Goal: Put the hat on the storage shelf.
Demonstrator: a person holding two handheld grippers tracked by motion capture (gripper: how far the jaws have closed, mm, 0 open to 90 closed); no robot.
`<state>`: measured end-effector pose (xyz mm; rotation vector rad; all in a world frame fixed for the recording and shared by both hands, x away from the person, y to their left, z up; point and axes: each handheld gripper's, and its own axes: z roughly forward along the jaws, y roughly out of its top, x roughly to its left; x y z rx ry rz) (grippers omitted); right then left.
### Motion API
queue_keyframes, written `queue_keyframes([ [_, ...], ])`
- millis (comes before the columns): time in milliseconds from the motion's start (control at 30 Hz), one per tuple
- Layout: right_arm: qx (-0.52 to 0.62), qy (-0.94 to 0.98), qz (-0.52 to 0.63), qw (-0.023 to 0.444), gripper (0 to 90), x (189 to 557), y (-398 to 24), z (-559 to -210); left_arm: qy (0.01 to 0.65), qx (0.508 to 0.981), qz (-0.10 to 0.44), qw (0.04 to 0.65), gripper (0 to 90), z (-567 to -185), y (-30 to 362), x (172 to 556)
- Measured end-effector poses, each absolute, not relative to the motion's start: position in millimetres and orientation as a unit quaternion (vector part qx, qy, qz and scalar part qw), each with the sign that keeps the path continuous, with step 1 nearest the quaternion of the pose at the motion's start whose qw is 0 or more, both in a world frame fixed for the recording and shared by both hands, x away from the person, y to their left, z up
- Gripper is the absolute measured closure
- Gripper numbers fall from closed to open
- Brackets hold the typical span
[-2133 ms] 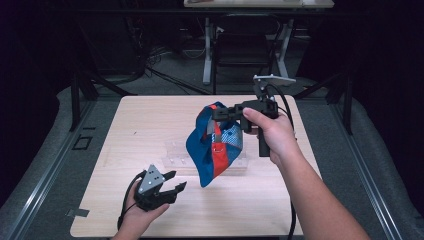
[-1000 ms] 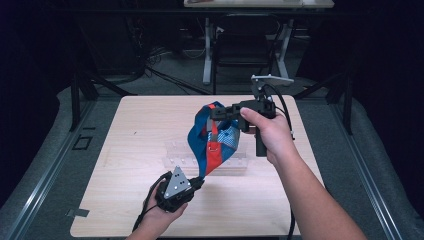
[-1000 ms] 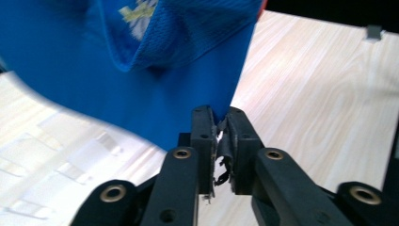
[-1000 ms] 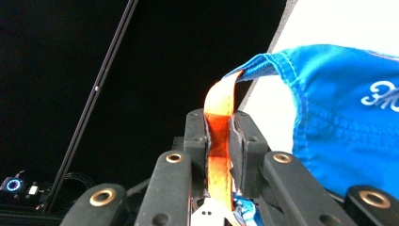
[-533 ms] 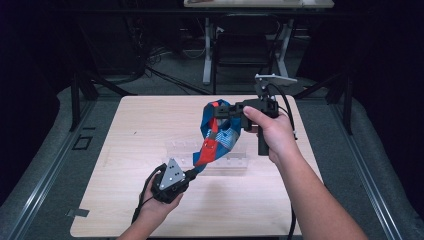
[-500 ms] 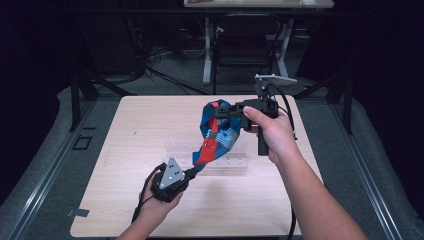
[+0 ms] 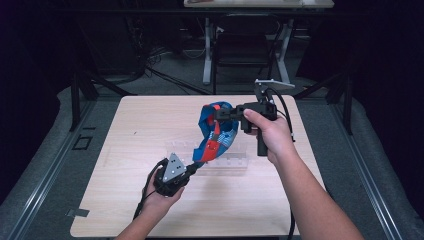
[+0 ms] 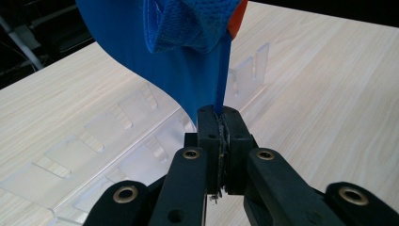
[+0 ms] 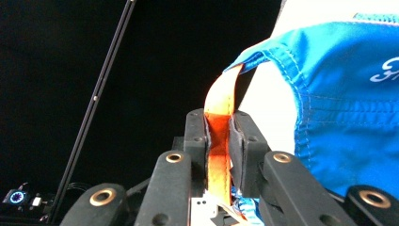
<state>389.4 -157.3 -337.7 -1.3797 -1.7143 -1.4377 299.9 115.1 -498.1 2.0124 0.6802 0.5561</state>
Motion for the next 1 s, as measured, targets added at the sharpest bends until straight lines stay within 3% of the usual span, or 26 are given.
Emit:
queue_keyframes([
  [1000, -0.542, -0.638, -0.500, 0.223, 78.1, 399.9, -163.0, -363.0, 0.302, 0.820, 0.208, 0.439, 88.6, -525.2, 117.2, 309.3],
])
